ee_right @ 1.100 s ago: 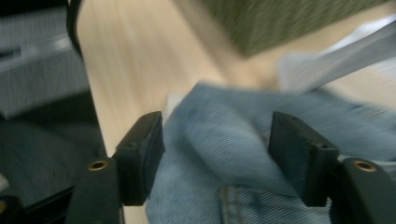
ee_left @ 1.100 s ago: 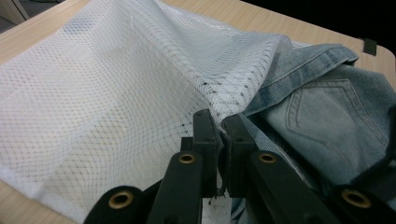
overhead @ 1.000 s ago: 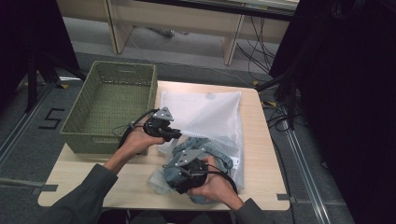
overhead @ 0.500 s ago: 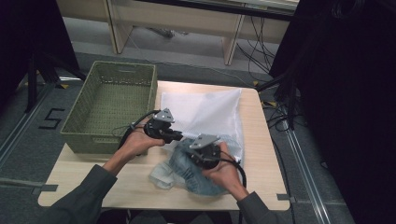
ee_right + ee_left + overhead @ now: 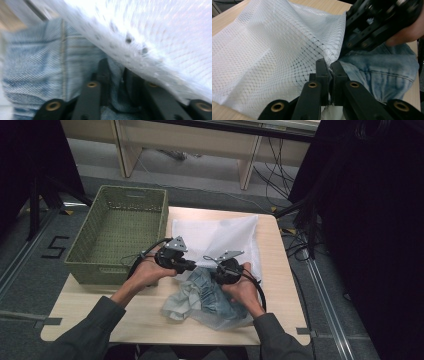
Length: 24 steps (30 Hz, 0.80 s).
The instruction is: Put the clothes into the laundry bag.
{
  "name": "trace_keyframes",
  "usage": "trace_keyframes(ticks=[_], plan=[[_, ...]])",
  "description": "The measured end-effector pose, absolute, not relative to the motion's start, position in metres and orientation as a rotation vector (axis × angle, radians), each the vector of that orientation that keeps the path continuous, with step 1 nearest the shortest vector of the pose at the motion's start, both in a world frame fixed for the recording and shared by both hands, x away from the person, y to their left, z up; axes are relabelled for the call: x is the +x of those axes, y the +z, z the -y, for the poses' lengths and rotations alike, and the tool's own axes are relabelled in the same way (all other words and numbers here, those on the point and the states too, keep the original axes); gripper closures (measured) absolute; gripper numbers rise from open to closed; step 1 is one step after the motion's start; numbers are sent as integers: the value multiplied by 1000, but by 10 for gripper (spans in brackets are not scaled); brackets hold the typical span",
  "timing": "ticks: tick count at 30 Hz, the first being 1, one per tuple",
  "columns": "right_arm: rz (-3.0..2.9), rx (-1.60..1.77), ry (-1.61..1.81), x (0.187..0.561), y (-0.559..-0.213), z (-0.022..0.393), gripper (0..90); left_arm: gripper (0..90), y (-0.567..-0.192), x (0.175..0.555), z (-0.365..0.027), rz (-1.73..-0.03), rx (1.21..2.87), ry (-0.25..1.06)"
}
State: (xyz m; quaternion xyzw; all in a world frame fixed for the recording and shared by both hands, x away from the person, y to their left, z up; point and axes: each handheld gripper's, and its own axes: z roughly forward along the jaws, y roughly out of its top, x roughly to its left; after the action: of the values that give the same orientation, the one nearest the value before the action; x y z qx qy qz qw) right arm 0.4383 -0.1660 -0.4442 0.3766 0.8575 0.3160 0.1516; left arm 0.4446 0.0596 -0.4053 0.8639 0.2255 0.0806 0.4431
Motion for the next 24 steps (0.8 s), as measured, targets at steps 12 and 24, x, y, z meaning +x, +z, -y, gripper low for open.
trace_keyframes(ticks=[12,24], plan=[[-2484,832,1149,381,-401,161,448,855,-404,446,-62,-572,2132,208],[-2655,663,968,346,-440,129,377,855,-405,447,-62,-569,2137,203]])
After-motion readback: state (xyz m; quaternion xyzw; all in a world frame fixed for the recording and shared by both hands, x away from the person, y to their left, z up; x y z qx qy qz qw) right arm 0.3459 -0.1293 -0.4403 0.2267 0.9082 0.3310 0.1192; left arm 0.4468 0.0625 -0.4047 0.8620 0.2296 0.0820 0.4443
